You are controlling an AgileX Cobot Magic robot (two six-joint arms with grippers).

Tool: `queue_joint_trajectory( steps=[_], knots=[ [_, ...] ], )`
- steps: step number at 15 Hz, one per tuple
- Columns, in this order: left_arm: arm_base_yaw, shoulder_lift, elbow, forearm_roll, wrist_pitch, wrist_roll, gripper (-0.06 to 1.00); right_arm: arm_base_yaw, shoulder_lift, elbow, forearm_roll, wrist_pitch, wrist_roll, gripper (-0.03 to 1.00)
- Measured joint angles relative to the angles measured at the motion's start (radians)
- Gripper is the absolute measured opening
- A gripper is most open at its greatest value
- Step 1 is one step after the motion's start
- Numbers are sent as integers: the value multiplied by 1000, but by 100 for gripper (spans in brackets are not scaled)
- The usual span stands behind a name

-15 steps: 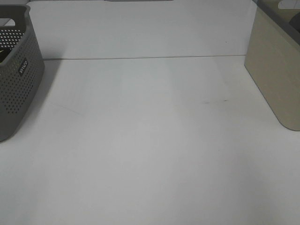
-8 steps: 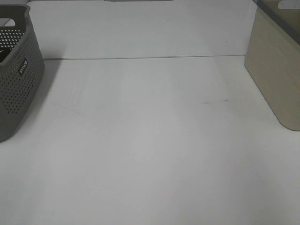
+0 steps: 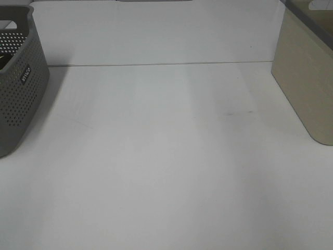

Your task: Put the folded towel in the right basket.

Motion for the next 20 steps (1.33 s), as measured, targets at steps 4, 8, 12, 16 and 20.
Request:
queue_joint_trajectory(
  steps=[4, 8, 12, 16, 20],
  knots=[
    [0, 0, 0, 0, 0, 0, 99, 136, -70, 12, -17, 0, -3, 72],
    [0, 0, 0, 0, 0, 0, 99, 173, -225, 196, -61, -1, -3, 72],
    [0, 0, 0, 0, 0, 0, 99, 173, -544, 642, -144, -2, 21, 72],
    [0, 0, 0, 0, 0, 0, 99, 173, -758, 984, -170, -4, 57, 72],
    [0, 0, 0, 0, 0, 0, 99, 173, -1068, 1315, -192, -20, 58, 72]
  ],
)
